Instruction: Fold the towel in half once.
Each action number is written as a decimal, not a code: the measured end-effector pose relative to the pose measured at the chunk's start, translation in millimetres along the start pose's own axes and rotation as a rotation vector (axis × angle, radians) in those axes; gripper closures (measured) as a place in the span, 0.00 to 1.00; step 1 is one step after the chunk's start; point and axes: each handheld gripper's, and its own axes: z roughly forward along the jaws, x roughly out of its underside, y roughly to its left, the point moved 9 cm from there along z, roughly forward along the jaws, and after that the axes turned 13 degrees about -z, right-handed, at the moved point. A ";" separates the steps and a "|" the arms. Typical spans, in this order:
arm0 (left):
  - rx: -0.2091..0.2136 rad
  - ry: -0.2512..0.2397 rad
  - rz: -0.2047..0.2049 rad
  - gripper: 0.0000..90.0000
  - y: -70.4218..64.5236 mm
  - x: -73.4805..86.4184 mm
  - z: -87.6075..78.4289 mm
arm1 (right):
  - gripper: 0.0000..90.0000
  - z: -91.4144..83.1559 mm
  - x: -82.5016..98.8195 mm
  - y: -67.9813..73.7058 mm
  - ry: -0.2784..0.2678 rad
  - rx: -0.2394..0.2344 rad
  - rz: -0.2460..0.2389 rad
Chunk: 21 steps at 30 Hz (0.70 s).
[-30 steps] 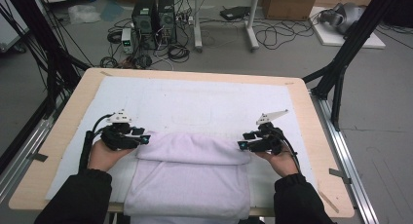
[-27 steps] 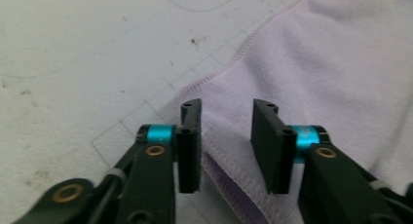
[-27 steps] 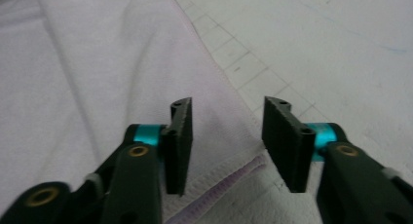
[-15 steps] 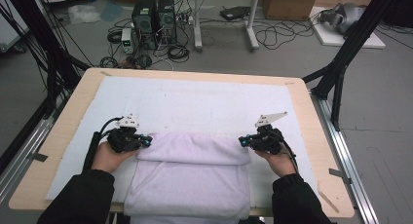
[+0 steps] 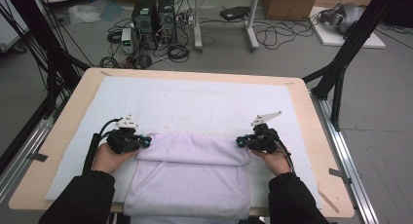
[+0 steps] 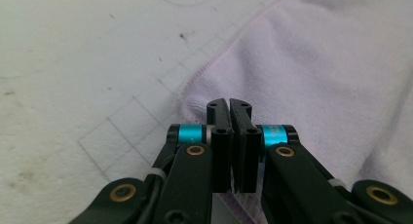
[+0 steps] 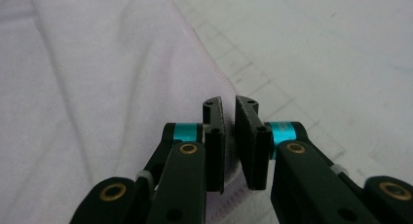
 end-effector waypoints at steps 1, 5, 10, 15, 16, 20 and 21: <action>-0.003 -0.011 0.000 0.97 0.8 -1.5 -2.8 | 0.93 -2.7 -1.6 0.0 -0.011 0.003 0.000; -0.004 -0.055 -0.016 0.97 1.6 -6.5 -12.6 | 0.93 -13.3 -6.0 -0.9 -0.048 0.024 -0.003; 0.002 -0.097 0.002 0.97 -5.6 -10.8 -25.9 | 0.93 -28.9 -18.5 4.9 -0.116 0.017 -0.011; 0.012 -0.151 0.042 0.97 -23.1 -3.0 -50.4 | 0.93 -52.3 -29.1 37.0 -0.172 -0.012 -0.078; 0.022 -0.150 0.052 0.97 -28.7 1.7 -55.4 | 0.93 -57.4 -30.2 44.9 -0.183 -0.019 -0.098; 0.066 -0.150 0.092 0.96 -53.4 31.2 -77.8 | 0.93 -74.3 -19.6 81.3 -0.194 -0.075 -0.136; 0.073 -0.138 0.101 0.95 -59.0 41.5 -82.8 | 0.93 -78.0 -13.8 91.4 -0.195 -0.097 -0.136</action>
